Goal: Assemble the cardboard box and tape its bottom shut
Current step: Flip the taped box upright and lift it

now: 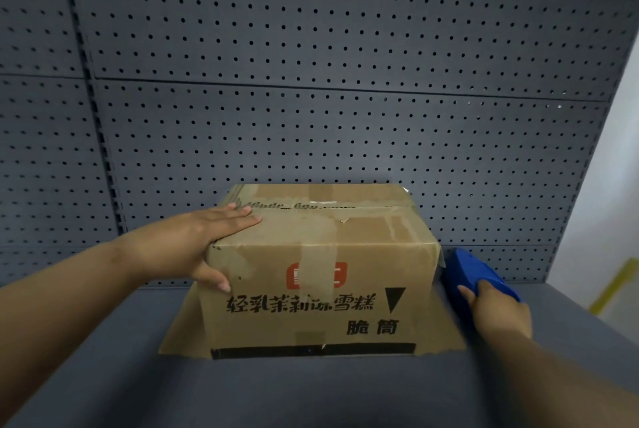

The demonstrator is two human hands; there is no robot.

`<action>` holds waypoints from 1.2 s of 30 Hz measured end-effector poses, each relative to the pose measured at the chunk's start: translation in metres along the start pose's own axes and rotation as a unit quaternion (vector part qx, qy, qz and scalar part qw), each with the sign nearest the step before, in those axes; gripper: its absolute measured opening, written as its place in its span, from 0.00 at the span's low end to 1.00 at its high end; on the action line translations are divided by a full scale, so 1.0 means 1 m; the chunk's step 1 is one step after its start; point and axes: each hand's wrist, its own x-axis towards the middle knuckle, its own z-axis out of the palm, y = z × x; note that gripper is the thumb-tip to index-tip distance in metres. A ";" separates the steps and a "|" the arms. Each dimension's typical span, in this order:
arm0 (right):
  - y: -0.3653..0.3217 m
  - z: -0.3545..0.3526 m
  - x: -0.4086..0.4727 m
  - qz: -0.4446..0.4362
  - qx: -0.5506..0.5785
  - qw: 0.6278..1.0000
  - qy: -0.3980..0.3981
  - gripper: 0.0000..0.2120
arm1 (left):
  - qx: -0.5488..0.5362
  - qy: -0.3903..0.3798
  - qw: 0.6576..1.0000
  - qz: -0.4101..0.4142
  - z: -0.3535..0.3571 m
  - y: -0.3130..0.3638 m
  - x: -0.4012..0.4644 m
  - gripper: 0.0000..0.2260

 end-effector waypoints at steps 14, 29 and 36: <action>-0.005 -0.013 0.005 -0.035 -0.069 0.990 -0.115 0.19 | -0.008 -0.004 1.000 -0.007 -0.001 0.002 0.000 0.48; -0.132 -0.159 0.003 0.085 0.463 0.869 -0.153 0.26 | -0.019 -0.024 0.999 -0.019 -0.002 0.012 -0.011 0.45; -0.154 -0.169 -0.023 0.070 0.392 0.902 -0.166 0.31 | -0.208 0.023 0.977 -0.037 0.003 0.024 -0.033 0.44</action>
